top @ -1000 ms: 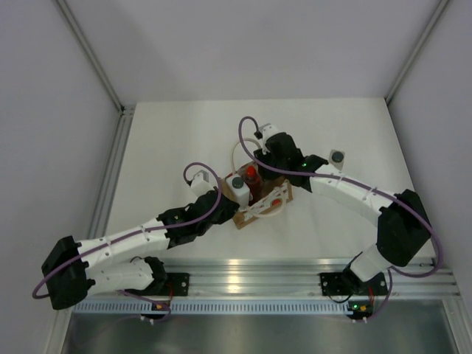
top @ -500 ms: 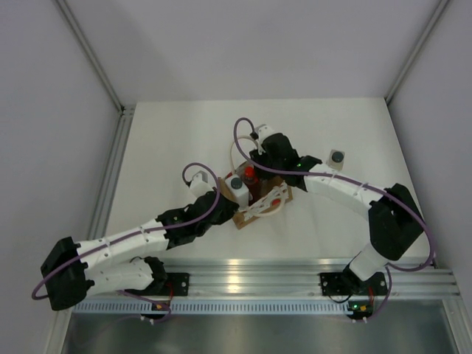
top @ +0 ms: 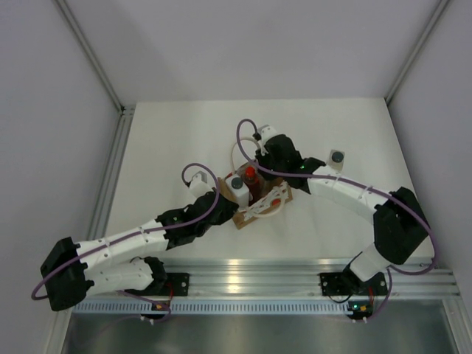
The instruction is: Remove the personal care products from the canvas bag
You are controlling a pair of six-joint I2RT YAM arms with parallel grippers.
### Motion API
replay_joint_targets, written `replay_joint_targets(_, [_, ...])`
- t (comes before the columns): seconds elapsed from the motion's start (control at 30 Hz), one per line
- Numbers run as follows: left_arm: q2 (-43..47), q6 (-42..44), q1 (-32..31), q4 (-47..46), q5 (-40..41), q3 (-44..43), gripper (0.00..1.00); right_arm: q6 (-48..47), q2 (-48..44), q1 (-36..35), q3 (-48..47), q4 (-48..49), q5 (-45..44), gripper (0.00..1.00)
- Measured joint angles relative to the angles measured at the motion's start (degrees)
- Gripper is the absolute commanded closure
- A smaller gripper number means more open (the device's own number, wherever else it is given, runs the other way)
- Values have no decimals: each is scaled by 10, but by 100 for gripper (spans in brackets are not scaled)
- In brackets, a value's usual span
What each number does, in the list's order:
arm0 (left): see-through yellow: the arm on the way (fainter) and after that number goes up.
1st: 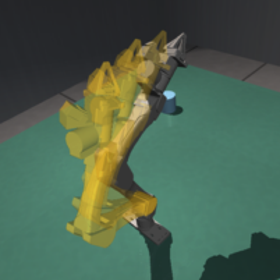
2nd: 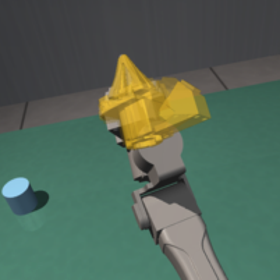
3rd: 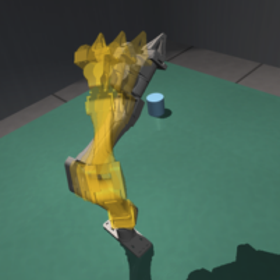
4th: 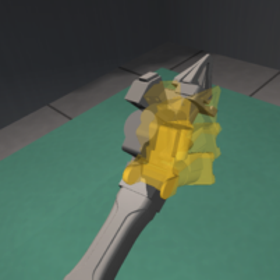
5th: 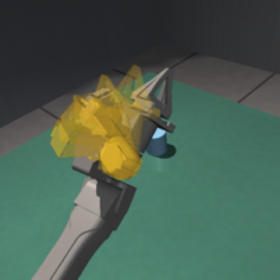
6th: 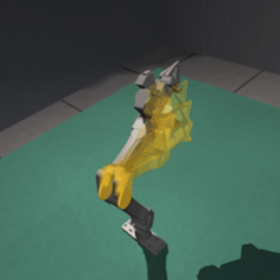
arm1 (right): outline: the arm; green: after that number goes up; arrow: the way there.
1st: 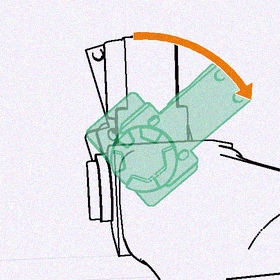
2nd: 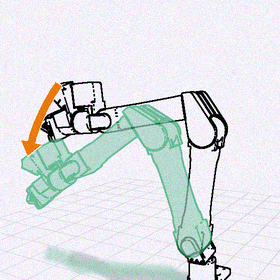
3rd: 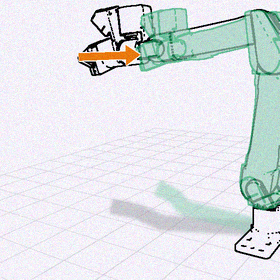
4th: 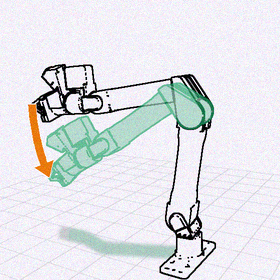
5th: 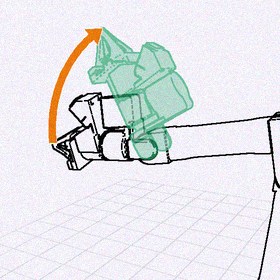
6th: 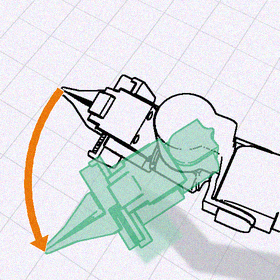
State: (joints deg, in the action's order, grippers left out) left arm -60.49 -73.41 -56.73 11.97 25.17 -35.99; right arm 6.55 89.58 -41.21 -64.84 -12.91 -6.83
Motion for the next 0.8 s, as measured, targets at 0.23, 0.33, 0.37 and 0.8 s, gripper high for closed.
replay_joint_targets(0.23, [0,-4,0,0,1,0,100,-5,-41,5,2,0,2,100])
replay_joint_targets(0.33, [0,-7,0,0,2,1,100,-9,-54,8,-12,-5,7,100])
replay_joint_targets(0.37, [0,-9,0,0,2,1,100,-10,-57,8,-17,-7,7,100])
replay_joint_targets(0.8, [0,-20,0,0,7,3,100,-10,-178,27,-92,-97,-12,100])
